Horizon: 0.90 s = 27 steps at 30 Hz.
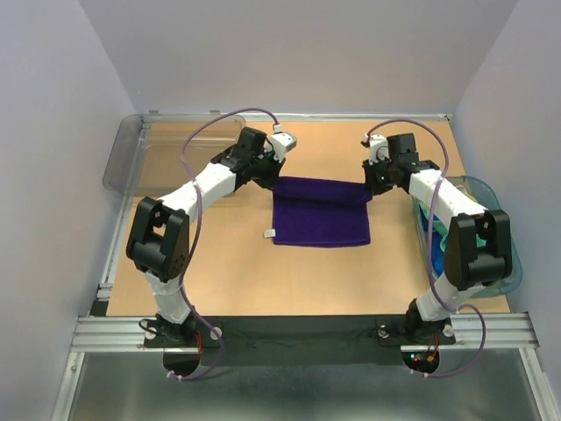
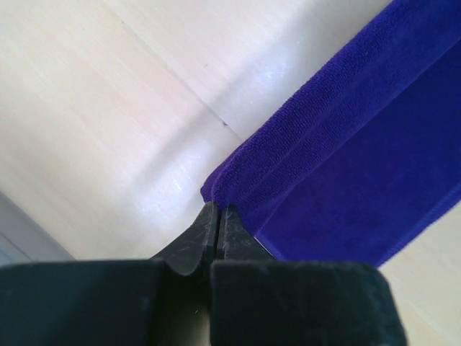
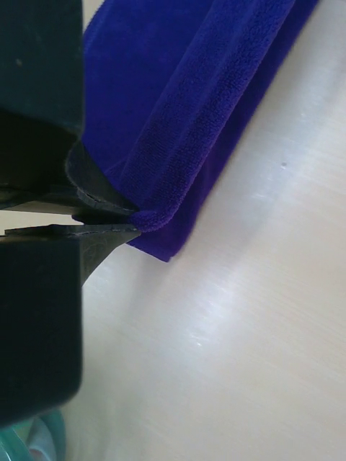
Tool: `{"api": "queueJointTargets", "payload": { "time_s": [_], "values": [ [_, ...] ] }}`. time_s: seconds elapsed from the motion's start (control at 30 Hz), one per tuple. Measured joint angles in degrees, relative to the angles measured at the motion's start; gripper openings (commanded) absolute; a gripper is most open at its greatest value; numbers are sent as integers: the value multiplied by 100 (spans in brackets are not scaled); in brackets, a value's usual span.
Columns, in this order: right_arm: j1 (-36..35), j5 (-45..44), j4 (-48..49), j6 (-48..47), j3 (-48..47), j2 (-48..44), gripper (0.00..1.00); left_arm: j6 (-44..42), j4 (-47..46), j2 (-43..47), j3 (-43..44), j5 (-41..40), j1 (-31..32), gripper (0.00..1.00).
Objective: Fold and stack the towels
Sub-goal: Fold the towel
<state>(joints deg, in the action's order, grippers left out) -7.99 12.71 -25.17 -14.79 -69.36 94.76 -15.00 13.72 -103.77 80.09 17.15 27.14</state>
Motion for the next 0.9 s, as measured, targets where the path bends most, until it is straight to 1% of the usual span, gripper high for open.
{"api": "queueJointTargets", "payload": {
  "time_s": [0.27, 0.53, 0.63, 0.9],
  "values": [
    [0, 127, 7, 302, 573, -479, 7, 481, -81, 693, -756, -35, 197, 0],
    [0, 133, -28, 568, 1047, -658, 7, 1032, -140, 807, -1606, -361, 660, 0],
    [0, 173, -26, 649, 1084, -658, 7, 1252, -210, 828, -1827, -520, 702, 0],
    [-2, 236, -11, 826, 1123, -623, 8, 1609, -415, 831, -1860, -868, 697, 0]
  ]
}}
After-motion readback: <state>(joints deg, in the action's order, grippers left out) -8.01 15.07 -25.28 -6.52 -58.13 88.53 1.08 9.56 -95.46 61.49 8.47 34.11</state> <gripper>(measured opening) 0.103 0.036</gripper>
